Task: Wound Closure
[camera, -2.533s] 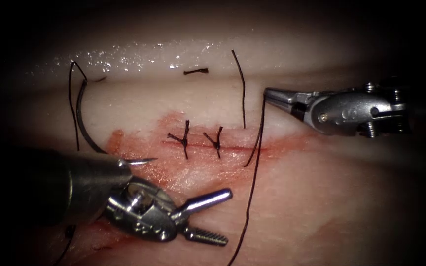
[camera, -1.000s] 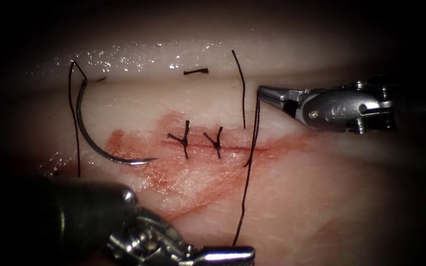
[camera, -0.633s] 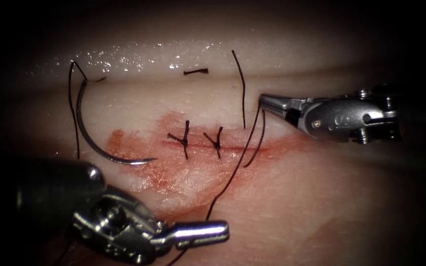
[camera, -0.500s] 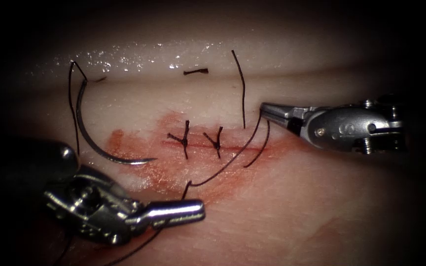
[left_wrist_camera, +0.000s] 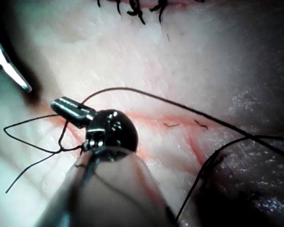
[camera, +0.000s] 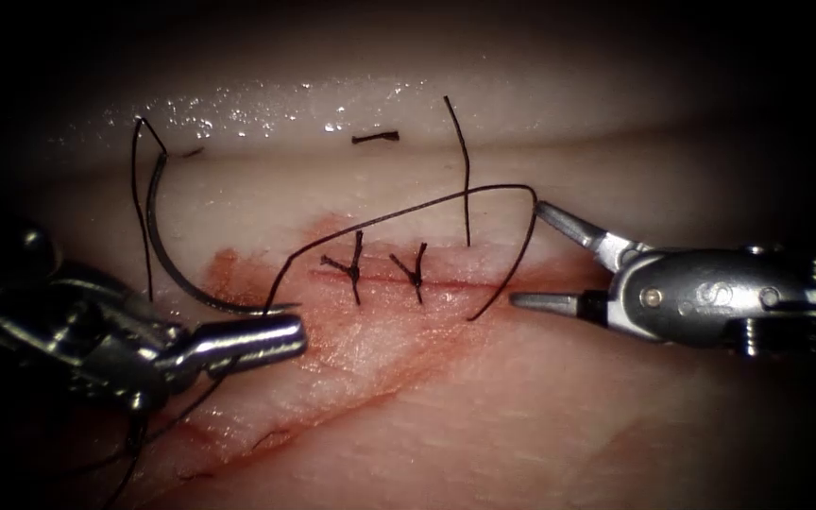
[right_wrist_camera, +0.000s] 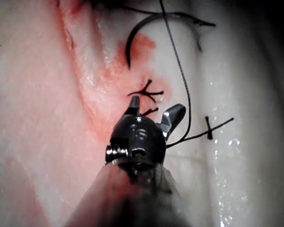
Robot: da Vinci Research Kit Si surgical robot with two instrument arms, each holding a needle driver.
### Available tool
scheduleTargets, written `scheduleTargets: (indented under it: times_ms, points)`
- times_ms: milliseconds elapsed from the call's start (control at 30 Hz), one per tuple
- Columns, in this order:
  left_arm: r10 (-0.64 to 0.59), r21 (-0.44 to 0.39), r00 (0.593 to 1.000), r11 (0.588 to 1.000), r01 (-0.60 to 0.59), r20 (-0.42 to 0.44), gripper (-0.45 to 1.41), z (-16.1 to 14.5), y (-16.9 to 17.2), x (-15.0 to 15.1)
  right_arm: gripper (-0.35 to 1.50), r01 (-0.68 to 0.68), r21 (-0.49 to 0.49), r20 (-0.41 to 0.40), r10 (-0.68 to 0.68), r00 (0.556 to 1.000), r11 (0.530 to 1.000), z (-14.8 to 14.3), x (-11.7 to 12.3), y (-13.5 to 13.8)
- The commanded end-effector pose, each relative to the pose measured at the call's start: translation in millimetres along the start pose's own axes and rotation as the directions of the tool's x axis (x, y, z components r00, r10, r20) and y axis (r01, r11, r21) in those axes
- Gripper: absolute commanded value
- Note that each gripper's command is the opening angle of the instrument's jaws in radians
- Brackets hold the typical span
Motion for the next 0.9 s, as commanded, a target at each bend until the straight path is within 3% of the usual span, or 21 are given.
scheduleTargets:
  times_ms: [33,233,333,367,400,433,567,700,900]
  points:
    - [0.003,-0.001,1.0,1.0,-0.003,-0.002,-0.45,0.6,0.3,-0.3,1.48,-0.019,0.03,-0.028,0.019,0.999,0.999,-0.6,2.1,0.9]
    - [0.009,-0.004,1.0,1.0,-0.009,0.001,-0.45,-0.2,-0.2,-0.6,1.48,-0.067,0.068,-0.033,0.069,0.997,0.995,-4.1,3.9,2.3]
    - [0.021,-0.011,1.0,1.0,-0.021,-0.002,-0.45,-0.2,-0.3,0.3,1.13,-0.032,0.036,-0.053,0.034,0.998,0.999,-4.7,3.7,5.5]
    - [0.033,-0.016,0.999,0.999,-0.033,-0.009,-0.45,-0.1,-0.3,0.5,0.96,-0.023,0.027,-0.057,0.025,0.998,0.999,-4.4,3.5,6.0]
    - [0.047,-0.034,0.999,0.998,-0.048,-0.02,-0.45,0.3,-0.3,1.0,-0.2,0.014,0.037,-0.073,-0.011,0.997,0.999,-3.4,2.9,7.1]
    - [0.054,-0.041,0.998,0.998,-0.055,-0.025,-0.45,0.4,-0.3,1.2,-0.35,0.027,0.046,-0.082,-0.023,0.996,0.999,-2.7,2.6,7.7]
    - [0.072,-0.058,0.997,0.996,-0.074,-0.037,-0.45,0.7,-0.3,1.5,-0.35,0.063,0.103,-0.139,-0.049,0.989,0.993,-0.2,1.1,9.8]
    - [0.102,-0.082,0.993,0.991,-0.107,-0.064,-0.45,0.8,-0.4,1.5,-0.35,0.102,0.203,-0.185,-0.064,0.981,0.974,4.1,-2.1,12.8]
    - [0.094,-0.083,0.993,0.992,-0.1,-0.076,-0.45,0.7,-1.2,1.1,-0.35,0.121,0.292,-0.229,-0.053,0.972,0.949,8.5,-5.0,12.2]
